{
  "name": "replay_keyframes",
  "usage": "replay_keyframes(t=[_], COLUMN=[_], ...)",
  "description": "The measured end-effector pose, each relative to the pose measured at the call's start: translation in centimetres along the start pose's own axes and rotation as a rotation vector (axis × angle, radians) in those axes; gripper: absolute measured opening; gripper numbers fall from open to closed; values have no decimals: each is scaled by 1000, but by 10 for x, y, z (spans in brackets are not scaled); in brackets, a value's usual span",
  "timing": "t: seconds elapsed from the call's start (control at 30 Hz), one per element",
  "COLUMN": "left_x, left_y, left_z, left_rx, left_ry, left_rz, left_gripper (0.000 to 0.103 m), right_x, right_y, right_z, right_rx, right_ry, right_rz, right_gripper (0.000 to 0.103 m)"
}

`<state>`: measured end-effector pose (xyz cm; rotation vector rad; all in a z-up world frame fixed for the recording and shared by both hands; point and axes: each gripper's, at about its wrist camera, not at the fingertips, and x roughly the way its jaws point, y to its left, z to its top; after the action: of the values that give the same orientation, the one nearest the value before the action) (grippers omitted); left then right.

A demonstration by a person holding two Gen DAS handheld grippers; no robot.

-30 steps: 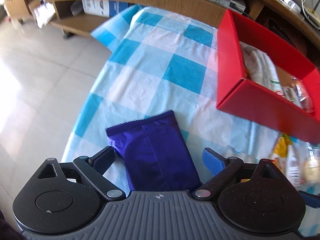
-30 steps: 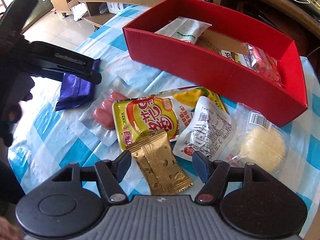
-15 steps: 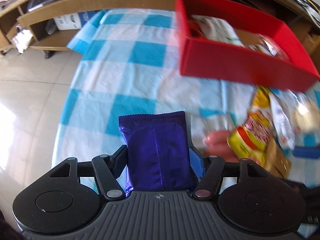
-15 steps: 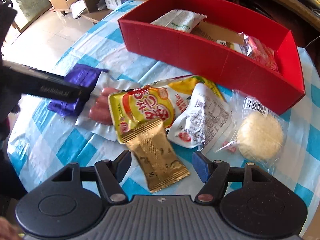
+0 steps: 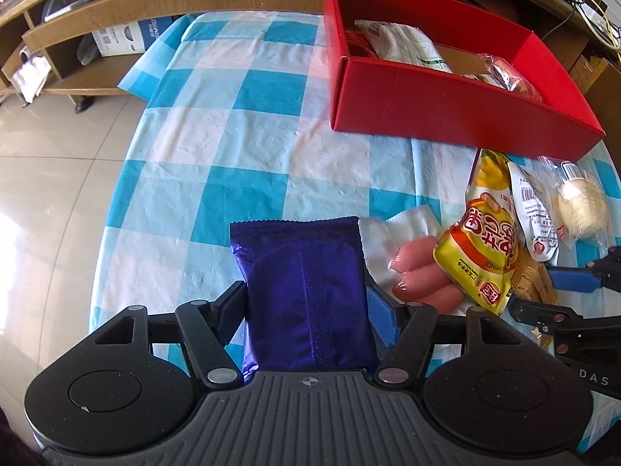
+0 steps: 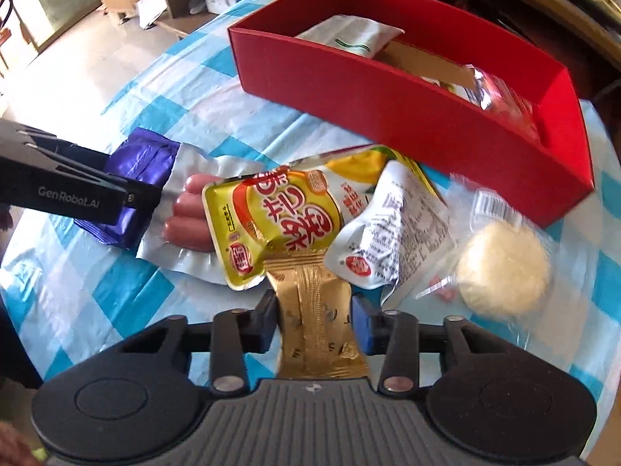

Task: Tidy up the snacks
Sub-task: 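Grasp the purple bag with left gripper while right grasps the gold pastry, then lift the purple bag with left gripper while right carries the gold pastry toward the red box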

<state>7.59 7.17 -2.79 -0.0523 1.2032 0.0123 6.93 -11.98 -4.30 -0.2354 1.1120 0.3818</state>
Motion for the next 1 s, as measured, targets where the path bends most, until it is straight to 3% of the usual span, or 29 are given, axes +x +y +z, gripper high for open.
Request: replay_keyframes(t=[0.23, 0.4, 0.57, 0.73, 0.8, 1.0], left_x=[-7, -1, 3, 2, -3, -9], left_y=[0, 2, 2, -6, -12, -14], left_z=[-9, -7, -8, -13, -16, -25], left_rx=[0, -20, -32, -11, 2, -10], left_ry=[-3, -6, -4, -29, -41, -34], left_rz=[-18, 24, 45, 72, 68, 37], left_gripper=[72, 88, 92, 83, 72, 68], right_x=[-17, -13, -12, -11, -12, -22], right_y=[17, 16, 12, 13, 14, 12], right_z=[-17, -19, -17, -16, -17, -19], right_rx=[-4, 4, 23, 19, 16, 16], right_ry=[-3, 5, 4, 6, 2, -31], right_rz=[11, 2, 2, 1, -1, 4], right_gripper=[51, 51, 51, 52, 52, 52])
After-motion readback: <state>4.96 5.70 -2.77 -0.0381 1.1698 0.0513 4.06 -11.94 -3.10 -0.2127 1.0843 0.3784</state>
